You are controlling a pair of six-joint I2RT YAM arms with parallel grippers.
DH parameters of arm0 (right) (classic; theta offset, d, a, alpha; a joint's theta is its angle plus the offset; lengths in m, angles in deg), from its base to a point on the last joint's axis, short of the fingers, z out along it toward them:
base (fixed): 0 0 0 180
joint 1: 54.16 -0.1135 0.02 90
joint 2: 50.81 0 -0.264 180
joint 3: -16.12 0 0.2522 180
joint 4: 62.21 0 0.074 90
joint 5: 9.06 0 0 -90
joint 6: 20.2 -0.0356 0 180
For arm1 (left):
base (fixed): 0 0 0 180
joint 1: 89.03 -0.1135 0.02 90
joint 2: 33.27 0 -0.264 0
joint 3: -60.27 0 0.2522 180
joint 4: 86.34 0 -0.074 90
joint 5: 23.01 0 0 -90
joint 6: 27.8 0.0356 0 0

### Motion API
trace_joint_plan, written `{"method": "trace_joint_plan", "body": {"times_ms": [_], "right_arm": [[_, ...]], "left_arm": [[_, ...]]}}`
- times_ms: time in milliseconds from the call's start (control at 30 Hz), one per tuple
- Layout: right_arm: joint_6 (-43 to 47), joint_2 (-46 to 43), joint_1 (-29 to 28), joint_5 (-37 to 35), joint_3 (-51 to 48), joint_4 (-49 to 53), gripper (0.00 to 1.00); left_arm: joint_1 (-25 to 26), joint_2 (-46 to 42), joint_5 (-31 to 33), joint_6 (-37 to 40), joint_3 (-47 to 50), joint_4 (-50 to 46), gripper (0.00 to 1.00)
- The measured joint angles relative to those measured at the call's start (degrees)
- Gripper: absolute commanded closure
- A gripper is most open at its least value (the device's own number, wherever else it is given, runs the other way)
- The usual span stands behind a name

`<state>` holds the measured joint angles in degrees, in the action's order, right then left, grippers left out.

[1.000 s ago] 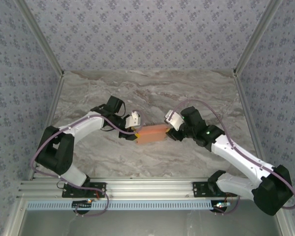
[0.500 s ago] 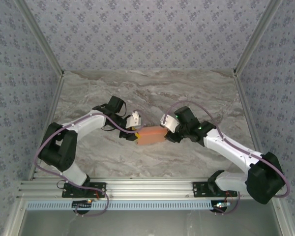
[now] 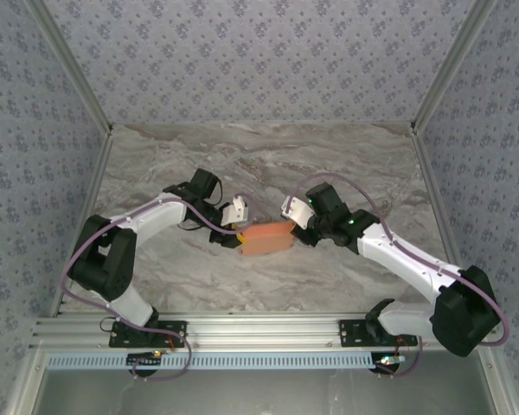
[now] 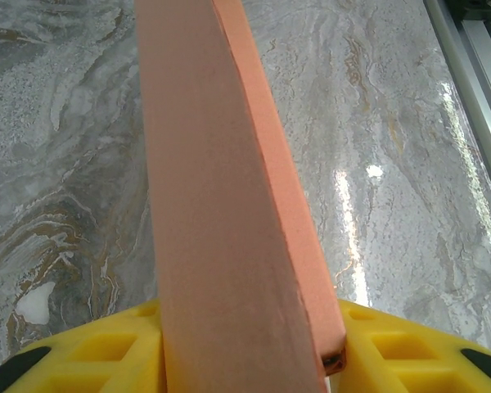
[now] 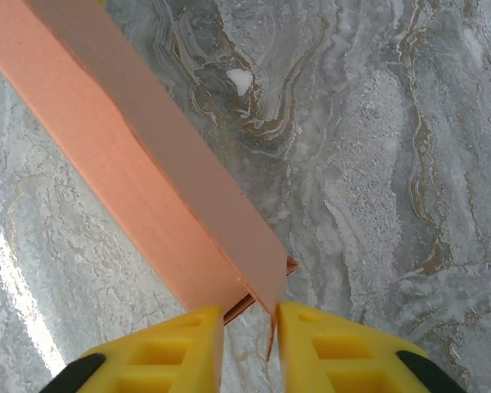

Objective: Fold the paper box

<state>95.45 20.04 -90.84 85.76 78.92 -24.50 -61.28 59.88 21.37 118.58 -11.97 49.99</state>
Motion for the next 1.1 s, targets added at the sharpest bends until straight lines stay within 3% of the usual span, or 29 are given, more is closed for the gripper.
{"method": "trace_joint_plan", "body": {"times_ms": [300, 700, 1100], "right_arm": [[-3.3, 1.9, -0.2, -2.9, 2.9, 2.3, 0.89], [-25.6, 9.0, -7.4, -15.9, 12.9, 11.7, 0.92], [-43.0, 13.4, -8.1, -17.5, 21.6, 19.2, 0.92]], "left_arm": [[0.0, 0.0, 1.2, -0.1, -0.2, -0.1, 0.55], [0.0, 0.0, 3.7, -1.0, -0.3, 0.0, 0.56], [0.0, 0.0, 5.0, -2.0, -0.3, 1.5, 0.56]]}}
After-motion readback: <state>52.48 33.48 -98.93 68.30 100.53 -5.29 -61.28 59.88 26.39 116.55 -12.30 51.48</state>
